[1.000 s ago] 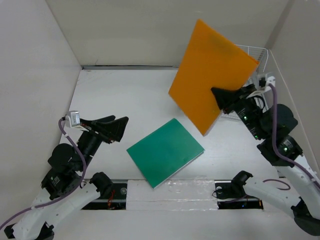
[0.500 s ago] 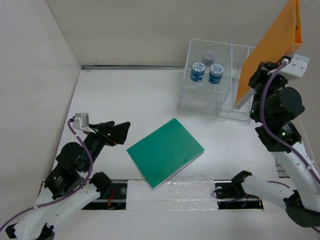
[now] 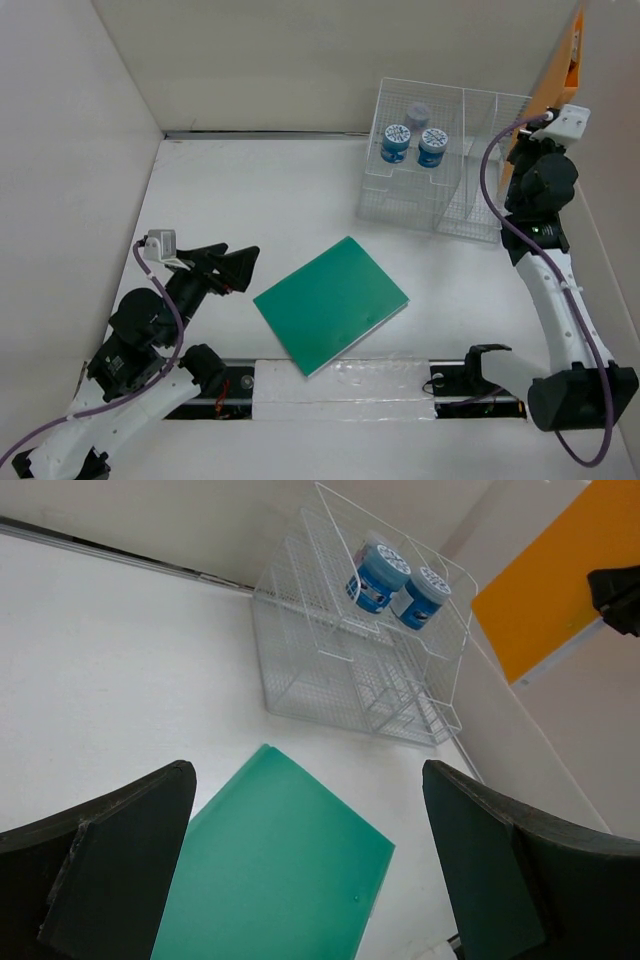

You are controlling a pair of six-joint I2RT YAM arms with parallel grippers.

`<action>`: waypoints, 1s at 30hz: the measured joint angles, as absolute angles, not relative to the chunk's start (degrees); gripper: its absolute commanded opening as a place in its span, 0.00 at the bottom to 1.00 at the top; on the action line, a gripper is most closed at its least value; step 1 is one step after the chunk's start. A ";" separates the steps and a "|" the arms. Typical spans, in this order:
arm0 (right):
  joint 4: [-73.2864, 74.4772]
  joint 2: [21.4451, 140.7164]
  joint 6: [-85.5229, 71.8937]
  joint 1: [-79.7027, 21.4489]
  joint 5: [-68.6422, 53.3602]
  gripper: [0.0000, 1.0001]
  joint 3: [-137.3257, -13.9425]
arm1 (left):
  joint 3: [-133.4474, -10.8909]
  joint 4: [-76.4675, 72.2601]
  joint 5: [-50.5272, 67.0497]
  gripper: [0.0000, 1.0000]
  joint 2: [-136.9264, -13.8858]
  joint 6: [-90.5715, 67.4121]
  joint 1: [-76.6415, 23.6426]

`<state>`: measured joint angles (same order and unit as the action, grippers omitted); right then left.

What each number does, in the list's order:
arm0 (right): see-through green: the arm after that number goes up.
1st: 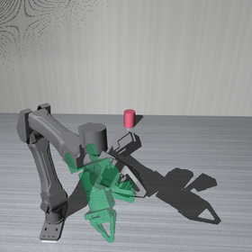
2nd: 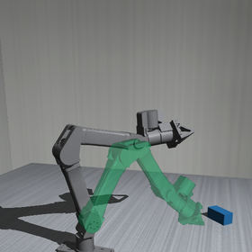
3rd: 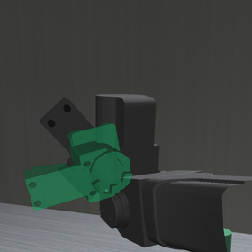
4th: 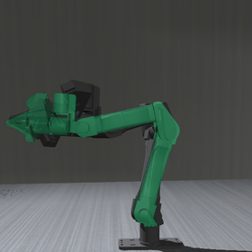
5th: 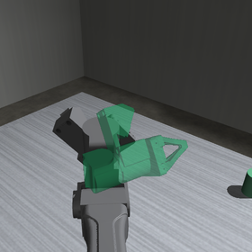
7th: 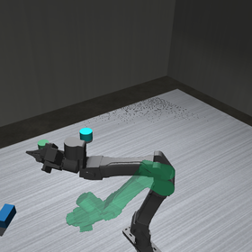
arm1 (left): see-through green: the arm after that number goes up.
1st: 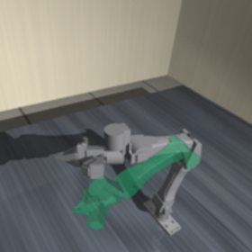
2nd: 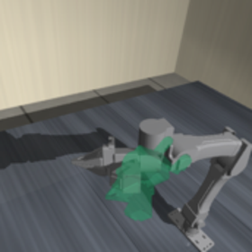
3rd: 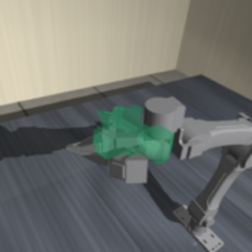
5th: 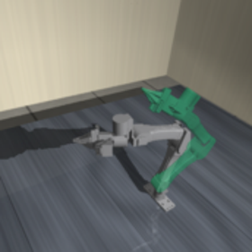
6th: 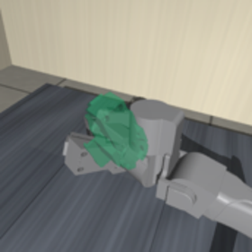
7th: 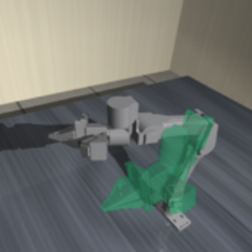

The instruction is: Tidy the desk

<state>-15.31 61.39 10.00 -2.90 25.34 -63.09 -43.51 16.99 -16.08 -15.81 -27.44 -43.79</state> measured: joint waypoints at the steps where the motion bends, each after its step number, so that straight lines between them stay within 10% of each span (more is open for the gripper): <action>1: -16.08 61.91 8.56 -1.54 23.03 0.00 -62.11 | -43.51 16.99 -16.05 0.93 -15.81 -27.35 -43.79; 30: -44.93 80.51 -4.34 0.78 10.15 0.00 -50.76 | -43.46 16.95 -16.12 0.91 -19.00 -25.65 -43.79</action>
